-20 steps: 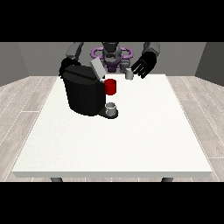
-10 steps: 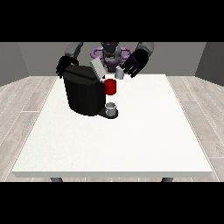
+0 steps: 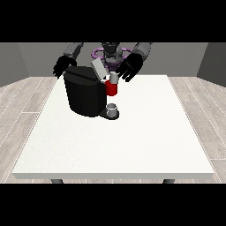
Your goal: Insert the coffee pod into the coffee machine and close the lid
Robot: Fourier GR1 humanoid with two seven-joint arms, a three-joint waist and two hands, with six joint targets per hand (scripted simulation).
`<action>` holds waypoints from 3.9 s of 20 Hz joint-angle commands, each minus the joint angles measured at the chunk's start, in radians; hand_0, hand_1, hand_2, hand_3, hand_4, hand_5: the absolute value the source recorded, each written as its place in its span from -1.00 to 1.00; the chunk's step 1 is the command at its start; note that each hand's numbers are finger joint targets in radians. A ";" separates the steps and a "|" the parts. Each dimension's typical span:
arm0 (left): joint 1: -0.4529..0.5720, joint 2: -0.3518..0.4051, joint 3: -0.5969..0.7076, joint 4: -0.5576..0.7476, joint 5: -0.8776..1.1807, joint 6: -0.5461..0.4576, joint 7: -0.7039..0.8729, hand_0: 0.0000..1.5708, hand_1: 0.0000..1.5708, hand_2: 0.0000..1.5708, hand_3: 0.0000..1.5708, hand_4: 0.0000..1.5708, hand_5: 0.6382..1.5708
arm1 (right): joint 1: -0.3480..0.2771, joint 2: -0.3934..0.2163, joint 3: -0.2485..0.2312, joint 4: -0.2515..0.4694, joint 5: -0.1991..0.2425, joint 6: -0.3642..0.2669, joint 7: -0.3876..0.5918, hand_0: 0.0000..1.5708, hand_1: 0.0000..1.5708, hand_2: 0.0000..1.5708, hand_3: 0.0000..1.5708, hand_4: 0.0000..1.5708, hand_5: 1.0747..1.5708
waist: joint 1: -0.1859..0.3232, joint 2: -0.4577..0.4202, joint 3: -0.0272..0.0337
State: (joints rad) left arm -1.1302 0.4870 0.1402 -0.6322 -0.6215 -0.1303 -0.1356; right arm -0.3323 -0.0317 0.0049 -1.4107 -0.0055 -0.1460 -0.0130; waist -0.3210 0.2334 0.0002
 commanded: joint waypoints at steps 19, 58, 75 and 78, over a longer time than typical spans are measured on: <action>-0.018 -0.007 -0.010 0.032 -0.032 -0.025 -0.017 0.48 0.48 0.58 0.51 -0.36 1.00 | 0.039 -0.024 -0.051 -0.020 -0.042 0.009 -0.015 -1.00 -1.00 -1.00 -1.00 -0.32 1.00 | 0.013 0.012 -0.0002; 0.000 -0.055 -0.091 0.024 -0.148 -0.031 -0.047 -1.00 -1.00 -1.00 -1.00 -1.00 1.00 | 0.006 -0.012 -0.078 0.052 -0.029 -0.038 -0.066 -1.00 -1.00 -1.00 -1.00 -0.48 1.00 | 0.059 0.033 -0.0001; 0.049 -0.120 -0.018 -0.023 -0.066 -0.100 -0.010 -1.00 -1.00 -1.00 -1.00 -1.00 1.00 | 0.103 -0.013 -0.105 0.140 -0.046 -0.029 -0.118 -1.00 -1.00 -1.00 -1.00 -0.50 1.00 | 0.133 -0.114 -0.0001; 0.103 -0.180 0.072 -0.031 0.048 -0.109 -0.003 -1.00 -1.00 -1.00 -1.00 -1.00 1.00 | 0.144 -0.033 -0.140 0.161 -0.067 -0.029 -0.078 -1.00 -1.00 -1.00 -1.00 -0.51 1.00 | 0.203 -0.219 -0.0008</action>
State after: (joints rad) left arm -1.0647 0.3493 0.1246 -0.6595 -0.6764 -0.2268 -0.1467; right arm -0.2299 -0.0543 -0.1173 -1.2638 -0.0602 -0.1782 -0.1083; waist -0.1647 0.0934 0.0000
